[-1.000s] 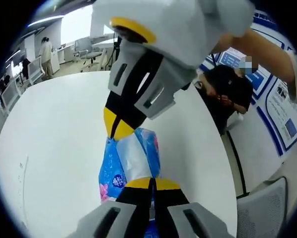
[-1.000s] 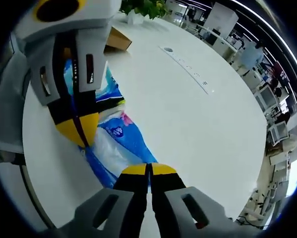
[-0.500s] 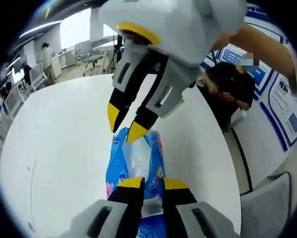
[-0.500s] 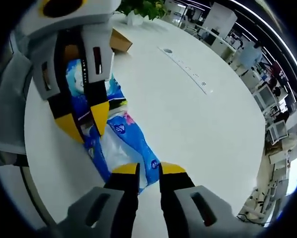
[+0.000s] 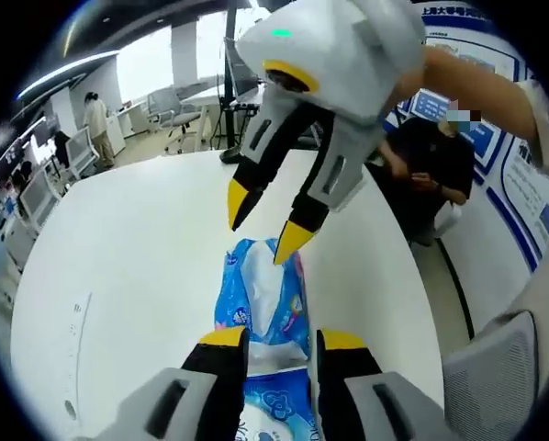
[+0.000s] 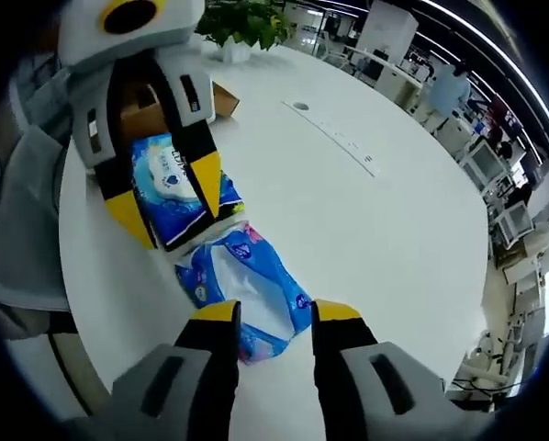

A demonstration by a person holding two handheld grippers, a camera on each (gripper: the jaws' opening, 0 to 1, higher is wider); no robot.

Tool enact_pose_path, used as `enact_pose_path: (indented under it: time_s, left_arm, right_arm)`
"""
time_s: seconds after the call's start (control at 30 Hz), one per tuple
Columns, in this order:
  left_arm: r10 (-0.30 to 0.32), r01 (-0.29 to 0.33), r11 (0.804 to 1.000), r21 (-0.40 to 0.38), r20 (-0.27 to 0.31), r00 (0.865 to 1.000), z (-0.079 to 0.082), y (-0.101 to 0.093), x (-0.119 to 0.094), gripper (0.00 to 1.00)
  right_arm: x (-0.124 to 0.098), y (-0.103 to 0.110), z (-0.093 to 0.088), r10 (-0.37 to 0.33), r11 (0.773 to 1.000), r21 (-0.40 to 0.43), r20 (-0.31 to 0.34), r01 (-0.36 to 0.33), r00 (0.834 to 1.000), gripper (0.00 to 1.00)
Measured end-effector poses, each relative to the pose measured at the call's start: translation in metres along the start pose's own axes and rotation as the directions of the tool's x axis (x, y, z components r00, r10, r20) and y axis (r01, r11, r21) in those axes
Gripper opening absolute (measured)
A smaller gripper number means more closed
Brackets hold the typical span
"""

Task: Operate the shoe box by opening the lid, removing the specified soft item, and placing it in the target area until the item is outside and the box remains undamaged.

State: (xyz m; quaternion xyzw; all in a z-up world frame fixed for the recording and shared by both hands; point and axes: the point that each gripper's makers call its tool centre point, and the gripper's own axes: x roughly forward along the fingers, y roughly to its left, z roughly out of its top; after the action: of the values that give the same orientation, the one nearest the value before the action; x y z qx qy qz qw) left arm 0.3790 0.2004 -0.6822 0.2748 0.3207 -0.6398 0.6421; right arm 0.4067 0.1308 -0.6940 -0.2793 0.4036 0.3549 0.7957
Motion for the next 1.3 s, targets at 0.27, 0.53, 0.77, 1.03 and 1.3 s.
enact_pose_path:
  time_s: [0.27, 0.53, 0.77, 1.03, 1.3]
  left_arm:
    - [0.038, -0.037, 0.999, -0.035, 0.037, 0.999, -0.003, -0.006, -0.028, 0.40]
    - [0.062, -0.058, 0.996, -0.068, 0.068, 0.996, -0.004, -0.016, -0.053, 0.51]
    - [0.108, -0.100, 0.990, -0.098, 0.087, 0.990, -0.010, -0.019, -0.079, 0.58]
    - [0.153, -0.137, 0.982, -0.133, 0.114, 0.982, -0.020, -0.025, -0.108, 0.66]
    - [0.228, -0.200, 0.963, -0.183, 0.148, 0.962, -0.037, -0.028, -0.147, 0.72]
  right_arm:
    - [-0.020, 0.008, 0.010, -0.014, 1.000, 0.010, 0.029, 0.014, 0.999, 0.41]
    - [-0.039, 0.021, 0.022, -0.026, 1.000, 0.008, 0.052, 0.026, 0.998, 0.46]
    - [-0.052, 0.031, 0.030, -0.037, 0.999, -0.008, 0.069, 0.038, 0.997, 0.53]
    - [-0.065, 0.044, 0.044, -0.041, 0.999, -0.021, 0.103, 0.043, 0.994, 0.60]
    - [-0.071, 0.064, 0.065, -0.013, 0.999, -0.034, 0.144, 0.018, 0.989, 0.68]
